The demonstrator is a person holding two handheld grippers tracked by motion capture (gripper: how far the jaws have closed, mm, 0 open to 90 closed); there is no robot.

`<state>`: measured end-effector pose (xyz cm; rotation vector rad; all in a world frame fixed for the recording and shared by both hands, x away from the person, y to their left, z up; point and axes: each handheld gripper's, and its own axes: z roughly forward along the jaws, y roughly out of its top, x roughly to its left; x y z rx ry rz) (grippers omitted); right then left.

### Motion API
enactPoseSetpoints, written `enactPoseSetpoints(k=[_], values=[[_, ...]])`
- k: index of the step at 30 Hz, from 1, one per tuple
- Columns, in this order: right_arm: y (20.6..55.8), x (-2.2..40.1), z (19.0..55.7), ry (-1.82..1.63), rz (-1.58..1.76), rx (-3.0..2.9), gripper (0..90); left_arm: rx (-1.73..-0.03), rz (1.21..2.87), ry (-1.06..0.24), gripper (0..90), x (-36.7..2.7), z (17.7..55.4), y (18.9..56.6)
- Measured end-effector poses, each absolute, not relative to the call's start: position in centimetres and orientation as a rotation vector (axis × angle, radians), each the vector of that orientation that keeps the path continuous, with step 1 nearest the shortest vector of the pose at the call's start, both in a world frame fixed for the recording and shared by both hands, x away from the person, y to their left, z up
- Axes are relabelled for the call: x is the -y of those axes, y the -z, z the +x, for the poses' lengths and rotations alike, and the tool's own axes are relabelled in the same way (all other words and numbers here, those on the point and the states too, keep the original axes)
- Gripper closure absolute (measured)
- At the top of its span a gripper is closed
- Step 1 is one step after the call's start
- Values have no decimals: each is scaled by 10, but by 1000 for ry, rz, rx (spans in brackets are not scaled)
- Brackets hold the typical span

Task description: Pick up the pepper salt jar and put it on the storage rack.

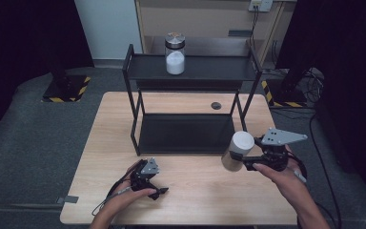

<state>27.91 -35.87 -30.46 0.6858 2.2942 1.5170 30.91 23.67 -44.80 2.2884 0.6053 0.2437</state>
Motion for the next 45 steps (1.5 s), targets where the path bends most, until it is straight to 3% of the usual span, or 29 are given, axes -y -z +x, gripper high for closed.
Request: enactPoseSetpoints(k=[45], values=[[217, 355, 324, -1576, 612, -2261, 362, -613, 2288, -247, 0, -236, 308, 448]])
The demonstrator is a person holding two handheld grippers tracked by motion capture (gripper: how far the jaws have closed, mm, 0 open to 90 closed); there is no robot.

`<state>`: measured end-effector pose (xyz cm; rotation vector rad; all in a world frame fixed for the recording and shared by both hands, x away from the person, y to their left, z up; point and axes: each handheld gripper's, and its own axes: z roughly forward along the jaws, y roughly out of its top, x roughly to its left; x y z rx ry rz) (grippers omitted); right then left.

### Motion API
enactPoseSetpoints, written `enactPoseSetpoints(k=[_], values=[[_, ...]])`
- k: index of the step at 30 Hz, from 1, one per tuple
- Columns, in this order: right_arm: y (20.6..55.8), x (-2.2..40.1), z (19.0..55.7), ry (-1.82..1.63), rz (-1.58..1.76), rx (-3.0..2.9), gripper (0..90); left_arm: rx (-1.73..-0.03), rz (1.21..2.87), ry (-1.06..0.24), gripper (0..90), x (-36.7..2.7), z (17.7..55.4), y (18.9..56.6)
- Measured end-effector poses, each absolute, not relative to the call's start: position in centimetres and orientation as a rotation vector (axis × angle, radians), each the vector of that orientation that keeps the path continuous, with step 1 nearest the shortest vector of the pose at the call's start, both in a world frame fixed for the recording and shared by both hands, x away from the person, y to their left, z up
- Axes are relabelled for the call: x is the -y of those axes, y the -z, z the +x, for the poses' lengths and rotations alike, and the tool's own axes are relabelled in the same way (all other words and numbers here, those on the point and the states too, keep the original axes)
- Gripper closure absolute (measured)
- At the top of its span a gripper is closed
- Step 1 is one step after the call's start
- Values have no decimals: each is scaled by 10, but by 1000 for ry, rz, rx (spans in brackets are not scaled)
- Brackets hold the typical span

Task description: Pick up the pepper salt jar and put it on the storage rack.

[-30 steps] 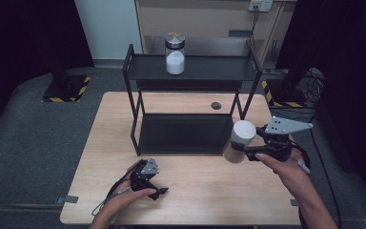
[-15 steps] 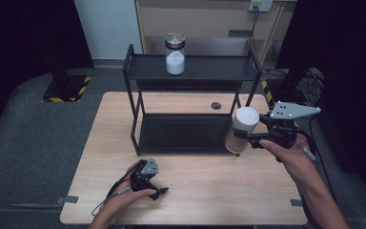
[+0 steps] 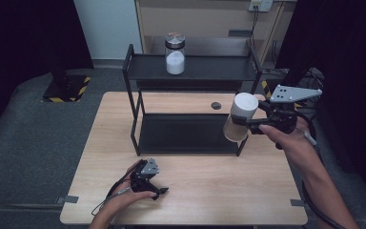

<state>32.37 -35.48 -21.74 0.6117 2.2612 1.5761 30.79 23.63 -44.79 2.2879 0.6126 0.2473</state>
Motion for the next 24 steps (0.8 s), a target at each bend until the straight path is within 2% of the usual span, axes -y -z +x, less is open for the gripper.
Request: enactPoseSetpoints(k=[24], values=[[174, 347, 358, -1603, 589, -2251, 362, -610, 2285, -242, 0, -237, 309, 448]])
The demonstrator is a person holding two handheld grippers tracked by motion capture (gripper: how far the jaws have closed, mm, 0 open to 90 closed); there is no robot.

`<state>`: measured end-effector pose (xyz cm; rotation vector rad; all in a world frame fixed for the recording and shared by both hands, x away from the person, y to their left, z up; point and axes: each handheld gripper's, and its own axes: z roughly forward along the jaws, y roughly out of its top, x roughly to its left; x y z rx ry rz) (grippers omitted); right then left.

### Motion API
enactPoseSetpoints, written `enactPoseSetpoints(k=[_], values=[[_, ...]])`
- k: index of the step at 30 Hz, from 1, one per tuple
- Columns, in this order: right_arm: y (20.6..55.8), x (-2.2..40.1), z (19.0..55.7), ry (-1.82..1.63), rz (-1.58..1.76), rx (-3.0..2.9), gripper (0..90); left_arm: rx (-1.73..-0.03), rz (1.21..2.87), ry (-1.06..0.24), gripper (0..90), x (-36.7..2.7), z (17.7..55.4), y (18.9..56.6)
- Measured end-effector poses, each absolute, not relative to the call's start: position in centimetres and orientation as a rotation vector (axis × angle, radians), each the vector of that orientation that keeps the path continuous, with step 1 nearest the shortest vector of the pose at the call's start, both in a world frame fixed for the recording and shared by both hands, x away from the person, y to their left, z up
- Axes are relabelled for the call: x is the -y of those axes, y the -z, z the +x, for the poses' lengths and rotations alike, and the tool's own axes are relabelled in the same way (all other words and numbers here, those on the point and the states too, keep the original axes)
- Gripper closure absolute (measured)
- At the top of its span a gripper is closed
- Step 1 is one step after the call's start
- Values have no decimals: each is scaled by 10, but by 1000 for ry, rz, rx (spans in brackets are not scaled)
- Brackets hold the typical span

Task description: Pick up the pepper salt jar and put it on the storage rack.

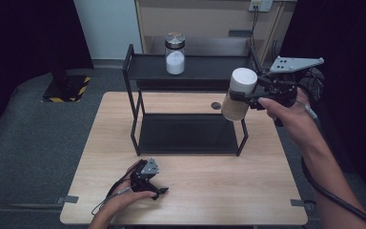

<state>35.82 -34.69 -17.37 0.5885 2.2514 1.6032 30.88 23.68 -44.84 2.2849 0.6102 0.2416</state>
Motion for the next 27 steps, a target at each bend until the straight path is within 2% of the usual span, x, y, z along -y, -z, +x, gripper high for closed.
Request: enactPoseSetpoints(k=[27], values=[[137, 339, 401, -1640, 611, -2195, 362, -602, 2286, -237, 0, -237, 310, 448]])
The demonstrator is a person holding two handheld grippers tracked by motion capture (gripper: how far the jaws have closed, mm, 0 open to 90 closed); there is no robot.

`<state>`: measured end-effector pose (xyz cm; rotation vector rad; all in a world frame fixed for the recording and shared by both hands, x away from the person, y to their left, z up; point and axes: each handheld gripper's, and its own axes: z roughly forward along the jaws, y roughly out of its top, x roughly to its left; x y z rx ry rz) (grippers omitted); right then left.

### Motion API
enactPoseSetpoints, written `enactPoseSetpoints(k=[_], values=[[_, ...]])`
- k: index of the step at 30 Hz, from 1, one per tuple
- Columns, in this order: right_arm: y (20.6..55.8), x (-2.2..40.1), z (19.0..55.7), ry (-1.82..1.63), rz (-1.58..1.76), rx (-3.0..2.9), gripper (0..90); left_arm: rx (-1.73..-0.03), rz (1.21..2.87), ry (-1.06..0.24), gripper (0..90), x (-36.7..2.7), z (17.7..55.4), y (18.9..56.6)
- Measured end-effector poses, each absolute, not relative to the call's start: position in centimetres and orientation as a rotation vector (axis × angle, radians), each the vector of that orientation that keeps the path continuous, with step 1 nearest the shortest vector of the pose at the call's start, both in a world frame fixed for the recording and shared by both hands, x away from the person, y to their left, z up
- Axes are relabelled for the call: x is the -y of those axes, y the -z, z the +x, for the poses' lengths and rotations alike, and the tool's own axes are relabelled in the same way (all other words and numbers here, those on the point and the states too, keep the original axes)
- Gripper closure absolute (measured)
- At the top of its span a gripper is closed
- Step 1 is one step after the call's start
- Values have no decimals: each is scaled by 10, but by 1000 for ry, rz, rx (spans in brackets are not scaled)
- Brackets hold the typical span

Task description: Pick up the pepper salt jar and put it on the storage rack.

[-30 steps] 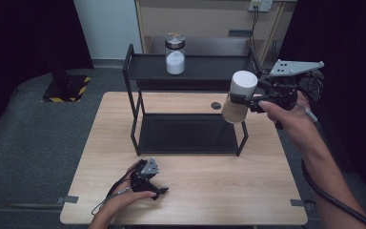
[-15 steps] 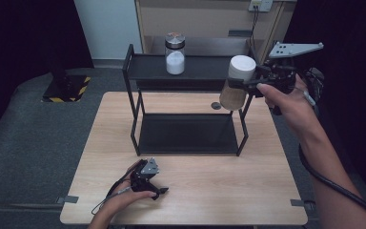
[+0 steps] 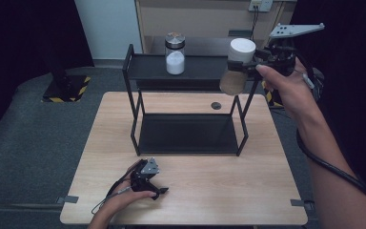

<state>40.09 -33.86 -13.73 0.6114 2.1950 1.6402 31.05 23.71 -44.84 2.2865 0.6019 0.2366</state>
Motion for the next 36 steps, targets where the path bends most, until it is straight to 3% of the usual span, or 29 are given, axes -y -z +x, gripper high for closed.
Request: enactPoseSetpoints(k=[36], values=[[126, 304, 457, -1601, 674, -2169, 362, -588, 2295, -234, 0, -238, 312, 448]])
